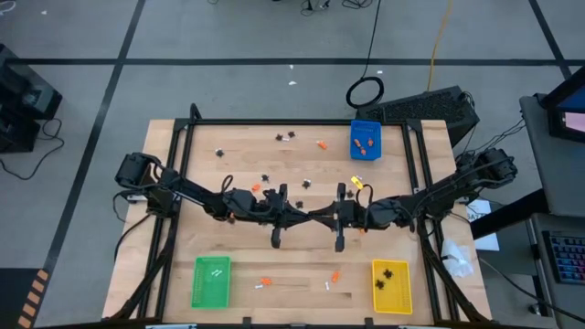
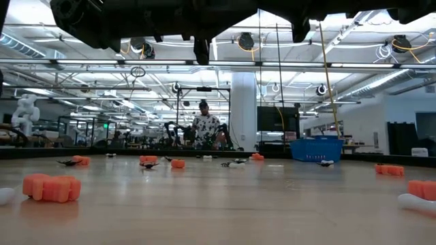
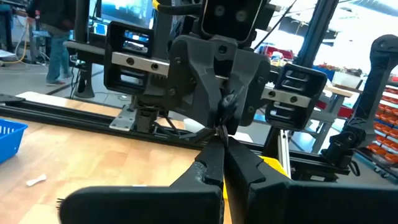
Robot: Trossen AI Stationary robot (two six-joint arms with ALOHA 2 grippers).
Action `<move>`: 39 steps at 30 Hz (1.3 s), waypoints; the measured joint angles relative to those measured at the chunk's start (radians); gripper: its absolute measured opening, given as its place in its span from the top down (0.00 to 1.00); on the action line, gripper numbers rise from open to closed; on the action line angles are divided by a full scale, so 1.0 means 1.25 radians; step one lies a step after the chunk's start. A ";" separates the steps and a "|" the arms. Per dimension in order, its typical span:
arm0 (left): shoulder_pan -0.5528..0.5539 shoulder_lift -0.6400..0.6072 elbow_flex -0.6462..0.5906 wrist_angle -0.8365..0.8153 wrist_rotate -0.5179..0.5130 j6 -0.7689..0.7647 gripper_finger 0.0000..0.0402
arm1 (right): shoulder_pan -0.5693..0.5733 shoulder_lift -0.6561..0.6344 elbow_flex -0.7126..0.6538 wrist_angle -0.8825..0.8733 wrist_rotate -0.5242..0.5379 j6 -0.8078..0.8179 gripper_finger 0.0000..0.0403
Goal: Sort Halloween decoration
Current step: Put the black spider toy into the yellow bin
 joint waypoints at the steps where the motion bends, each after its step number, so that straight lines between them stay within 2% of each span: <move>1: 0.000 0.000 0.000 0.000 0.000 0.000 1.00 | 0.000 0.000 0.000 0.000 0.000 0.000 0.99; 10: 0.000 0.000 0.001 -0.039 0.000 0.006 0.98 | 0.003 -0.009 0.000 -0.004 -0.002 0.002 0.99; 17: 0.000 0.000 0.000 -0.097 0.000 0.027 0.83 | 0.023 -0.058 0.001 -0.046 -0.004 0.005 0.99; 20: 0.000 0.000 0.000 -0.121 0.000 0.048 0.78 | 0.040 -0.097 0.010 -0.157 -0.023 0.051 0.99; 27: 0.000 0.000 0.000 -0.177 0.000 0.070 0.75 | 0.115 -0.117 0.126 -0.633 -0.053 0.299 0.99; 32: 0.000 0.000 0.000 -0.190 -0.010 0.070 0.75 | 0.188 -0.114 0.191 -0.903 -0.129 0.533 0.99; 39: 0.001 0.000 0.000 -0.240 -0.177 0.111 0.75 | 0.312 -0.106 0.200 -1.080 -0.242 0.874 0.99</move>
